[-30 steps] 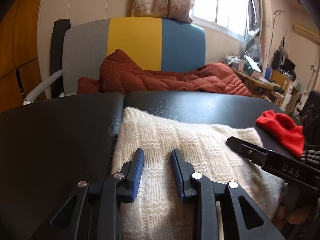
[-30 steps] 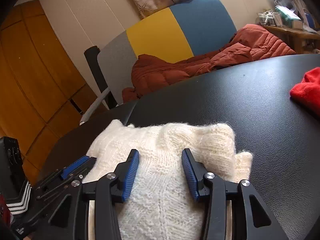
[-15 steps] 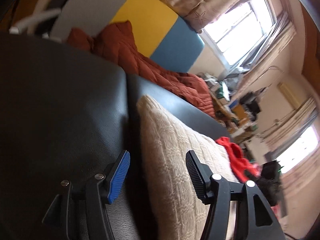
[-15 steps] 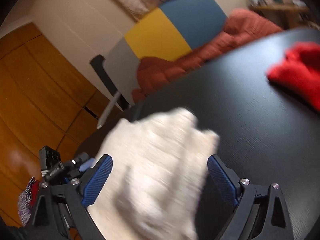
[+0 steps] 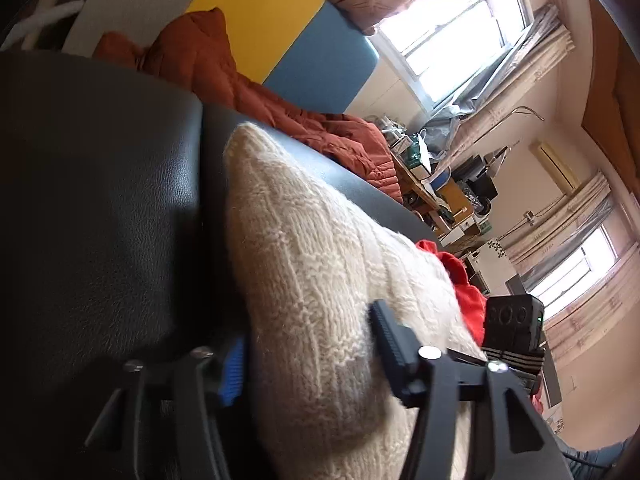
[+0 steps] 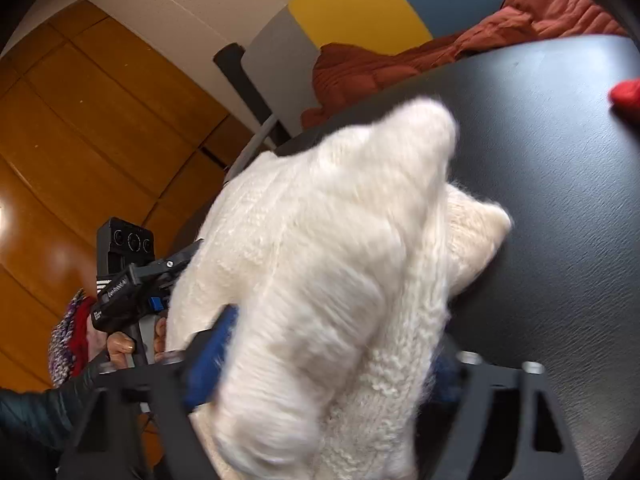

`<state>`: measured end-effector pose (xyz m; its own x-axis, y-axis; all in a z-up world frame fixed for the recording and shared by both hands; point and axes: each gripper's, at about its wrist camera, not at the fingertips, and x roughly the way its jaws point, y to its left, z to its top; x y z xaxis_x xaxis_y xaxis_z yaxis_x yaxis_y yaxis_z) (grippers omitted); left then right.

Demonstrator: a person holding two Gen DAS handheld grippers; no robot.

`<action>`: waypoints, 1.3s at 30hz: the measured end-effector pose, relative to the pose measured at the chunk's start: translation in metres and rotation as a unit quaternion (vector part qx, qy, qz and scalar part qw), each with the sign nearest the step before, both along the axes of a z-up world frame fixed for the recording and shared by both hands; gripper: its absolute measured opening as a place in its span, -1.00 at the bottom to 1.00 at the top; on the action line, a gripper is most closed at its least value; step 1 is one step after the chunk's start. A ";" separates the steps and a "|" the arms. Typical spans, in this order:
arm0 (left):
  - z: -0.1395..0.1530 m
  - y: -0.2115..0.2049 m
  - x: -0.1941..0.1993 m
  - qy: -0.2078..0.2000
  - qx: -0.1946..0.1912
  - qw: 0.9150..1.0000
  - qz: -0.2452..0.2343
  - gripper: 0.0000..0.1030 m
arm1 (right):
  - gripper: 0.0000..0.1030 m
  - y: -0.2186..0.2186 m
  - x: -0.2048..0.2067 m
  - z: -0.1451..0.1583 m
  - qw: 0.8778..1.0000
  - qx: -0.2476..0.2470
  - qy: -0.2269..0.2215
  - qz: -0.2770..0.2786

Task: Fold clothes
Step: 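Grasp the folded sweater bundle with both grippers, then lift the folded sweater with both grippers and carry it toward the wardrobe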

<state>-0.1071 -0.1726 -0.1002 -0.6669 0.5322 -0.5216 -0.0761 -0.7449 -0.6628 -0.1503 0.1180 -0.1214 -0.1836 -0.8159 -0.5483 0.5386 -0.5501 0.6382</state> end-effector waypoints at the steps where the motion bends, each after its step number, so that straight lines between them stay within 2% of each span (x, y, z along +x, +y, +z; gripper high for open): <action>1: 0.003 0.001 0.006 0.004 -0.004 1.000 0.002 -0.10 | 0.27 -0.003 0.005 0.001 1.000 -0.005 0.001 0.006; 6: 0.028 -0.006 0.061 0.027 -0.005 0.999 0.033 -0.15 | 0.09 -0.017 0.030 0.009 0.999 -0.029 0.005 0.036; 10: 0.062 -0.023 0.118 0.059 -0.012 0.996 0.071 -0.17 | 0.02 -0.041 0.052 0.020 0.996 -0.052 0.014 0.075; 13: 0.104 -0.036 0.169 0.096 -0.039 0.988 0.111 -0.18 | 0.00 -0.080 0.072 0.042 0.988 -0.082 0.031 0.124; 16: 0.152 -0.055 0.227 0.139 -0.068 0.975 0.161 -0.18 | 0.00 -0.131 0.091 0.076 0.974 -0.117 0.058 0.184; 19: 0.203 -0.075 0.294 0.181 -0.108 0.950 0.229 -0.18 | 0.00 -0.192 0.114 0.124 0.951 -0.159 0.090 0.251; 21: 0.237 -0.090 0.346 0.204 -0.138 0.926 0.285 -0.18 | 0.00 -0.238 0.136 0.160 0.930 -0.183 0.112 0.299; 22: 0.247 -0.098 0.366 0.208 -0.146 0.917 0.307 -0.18 | 0.00 -0.263 0.150 0.175 0.920 -0.190 0.118 0.322; 26: 0.284 -0.138 0.447 0.194 -0.179 0.867 0.423 -0.18 | 0.00 -0.363 0.205 0.235 0.875 -0.214 0.139 0.411; 27: 0.290 -0.149 0.466 0.183 -0.186 0.852 0.454 -0.18 | 0.00 -0.389 0.221 0.243 0.867 -0.214 0.136 0.430; 30: 0.293 -0.174 0.510 0.141 -0.202 0.815 0.525 -0.18 | 0.00 -0.463 0.268 0.255 0.842 -0.199 0.127 0.486; 31: 0.289 -0.184 0.521 0.125 -0.203 0.806 0.542 -0.18 | -0.01 -0.485 0.282 0.250 0.838 -0.184 0.123 0.500; 33: 0.273 -0.207 0.538 0.079 -0.204 0.781 0.585 -0.18 | -0.03 -0.527 0.308 0.239 0.829 -0.154 0.114 0.525; 35: 0.253 -0.231 0.550 0.041 -0.192 0.765 0.613 -0.17 | -0.03 -0.556 0.322 0.221 0.831 -0.125 0.112 0.531; 36: 0.243 -0.241 0.554 0.030 -0.183 0.760 0.622 -0.17 | -0.02 -0.570 0.329 0.212 0.831 -0.112 0.111 0.533; 39: 0.235 -0.250 0.548 0.023 -0.194 0.757 0.623 -0.14 | 0.17 -0.589 0.326 0.196 0.837 -0.108 0.109 0.526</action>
<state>0.4404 -0.4226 0.1351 -0.5475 -0.7124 -0.4390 0.8299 -0.3951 -0.3938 0.1755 -0.4715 0.0741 0.6216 -0.6645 -0.4148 0.7688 0.4158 0.4859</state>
